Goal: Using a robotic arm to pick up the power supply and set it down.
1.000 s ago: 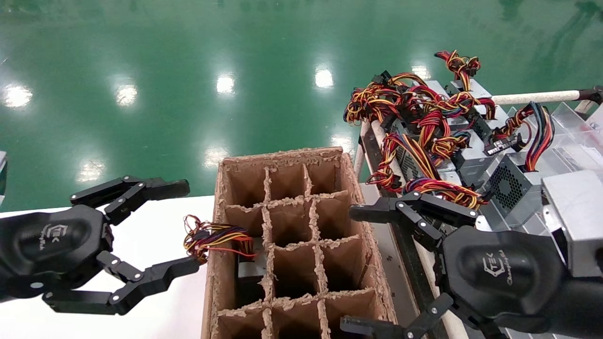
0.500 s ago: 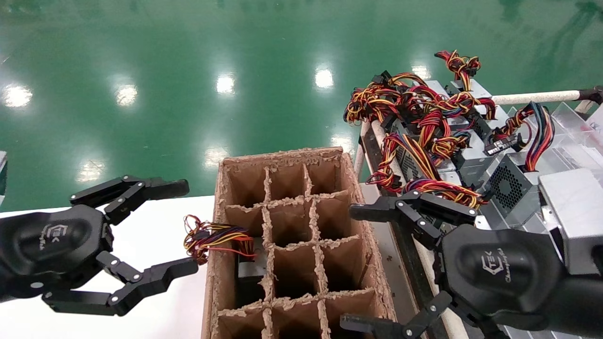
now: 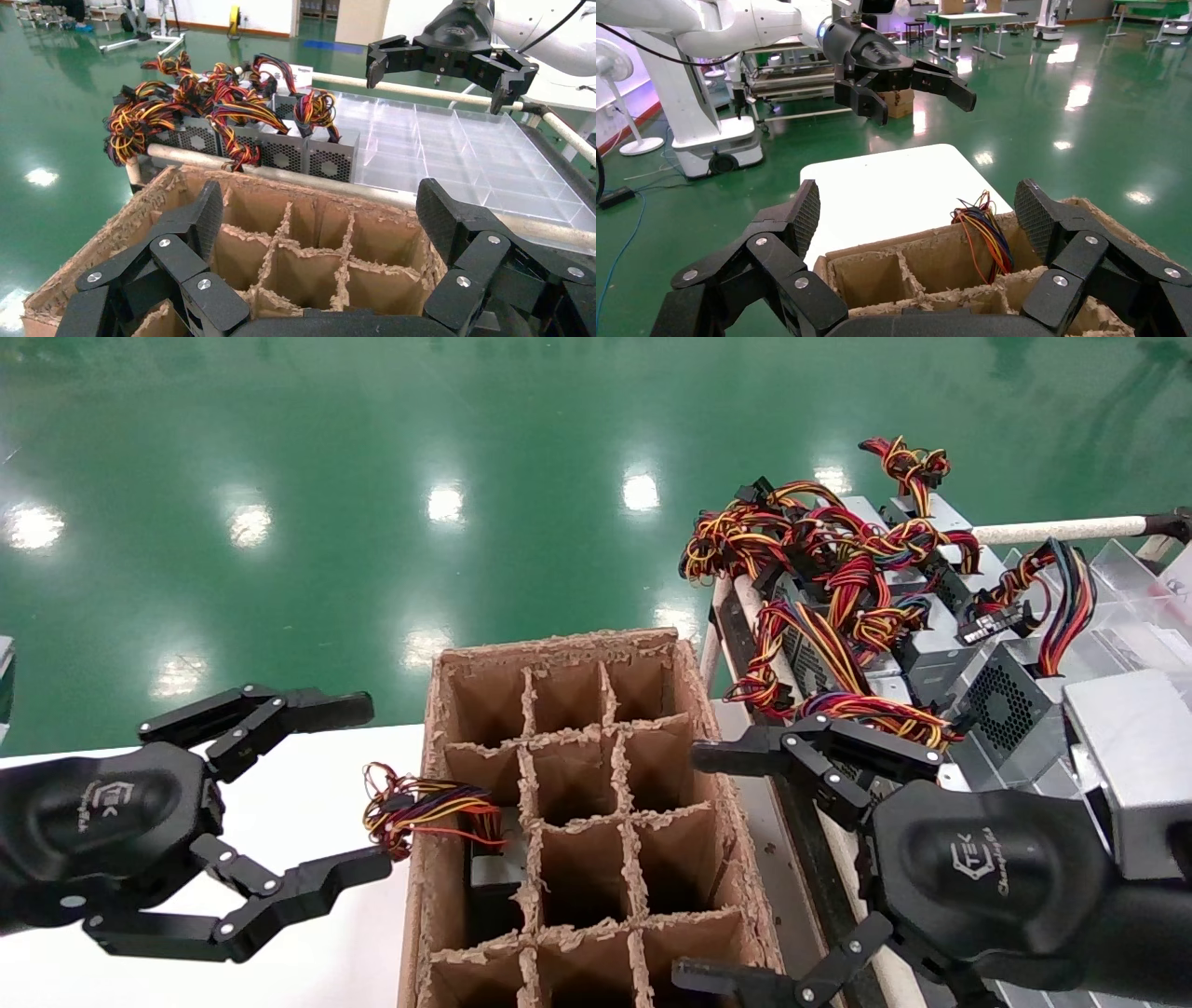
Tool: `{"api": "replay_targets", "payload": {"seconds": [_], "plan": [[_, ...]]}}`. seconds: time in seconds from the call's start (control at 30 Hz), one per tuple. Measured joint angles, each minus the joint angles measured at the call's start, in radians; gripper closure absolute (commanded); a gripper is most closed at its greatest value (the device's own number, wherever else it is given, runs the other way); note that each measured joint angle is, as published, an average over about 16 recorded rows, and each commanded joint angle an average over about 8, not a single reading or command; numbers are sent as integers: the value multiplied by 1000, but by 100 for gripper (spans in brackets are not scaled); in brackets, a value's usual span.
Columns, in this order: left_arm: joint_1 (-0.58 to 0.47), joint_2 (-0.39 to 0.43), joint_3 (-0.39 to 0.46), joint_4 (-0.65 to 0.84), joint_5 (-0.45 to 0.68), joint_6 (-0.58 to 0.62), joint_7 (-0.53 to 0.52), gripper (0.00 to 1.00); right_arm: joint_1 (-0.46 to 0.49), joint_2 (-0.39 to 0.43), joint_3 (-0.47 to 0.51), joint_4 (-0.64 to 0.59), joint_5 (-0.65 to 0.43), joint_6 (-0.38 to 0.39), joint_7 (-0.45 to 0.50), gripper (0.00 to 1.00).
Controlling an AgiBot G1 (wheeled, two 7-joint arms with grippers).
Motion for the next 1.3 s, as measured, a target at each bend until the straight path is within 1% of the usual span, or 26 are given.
{"api": "replay_targets", "payload": {"seconds": [1.3], "plan": [[0, 0, 0, 0, 0, 0, 0, 0, 2, 1, -2, 0, -1, 1, 0, 0]]}}
